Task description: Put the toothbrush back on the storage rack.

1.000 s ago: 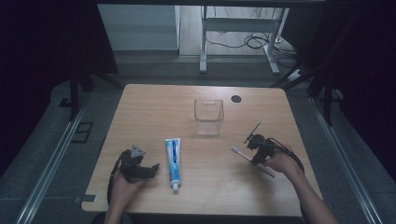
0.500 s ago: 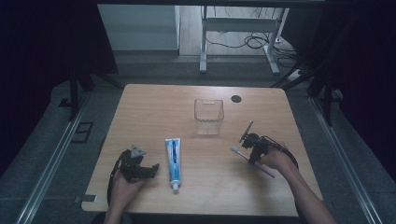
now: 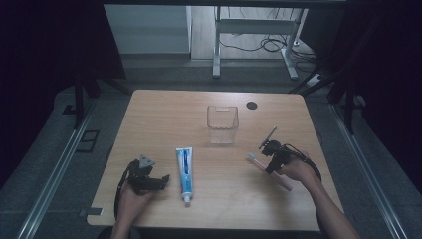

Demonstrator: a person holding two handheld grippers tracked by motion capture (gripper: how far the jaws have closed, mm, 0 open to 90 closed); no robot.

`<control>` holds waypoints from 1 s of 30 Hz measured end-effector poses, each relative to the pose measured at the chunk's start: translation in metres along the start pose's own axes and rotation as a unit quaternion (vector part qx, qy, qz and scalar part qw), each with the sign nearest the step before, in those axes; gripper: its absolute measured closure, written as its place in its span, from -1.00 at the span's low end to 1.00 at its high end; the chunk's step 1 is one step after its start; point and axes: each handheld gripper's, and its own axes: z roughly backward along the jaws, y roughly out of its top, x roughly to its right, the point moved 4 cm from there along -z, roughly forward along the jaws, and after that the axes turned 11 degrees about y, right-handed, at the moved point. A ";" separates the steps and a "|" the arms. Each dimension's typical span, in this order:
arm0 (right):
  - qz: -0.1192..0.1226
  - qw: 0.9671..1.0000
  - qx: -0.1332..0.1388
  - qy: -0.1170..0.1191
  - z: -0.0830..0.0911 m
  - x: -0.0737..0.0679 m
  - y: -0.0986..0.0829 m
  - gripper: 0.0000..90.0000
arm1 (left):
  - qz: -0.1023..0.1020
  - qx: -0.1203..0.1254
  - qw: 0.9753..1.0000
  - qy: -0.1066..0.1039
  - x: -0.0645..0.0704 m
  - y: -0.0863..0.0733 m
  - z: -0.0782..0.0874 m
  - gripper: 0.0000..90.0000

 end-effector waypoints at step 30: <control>0.015 0.990 0.142 0.002 0.051 -0.013 0.011 0.75 | -0.003 -0.002 1.000 0.000 0.000 0.000 0.000 -0.85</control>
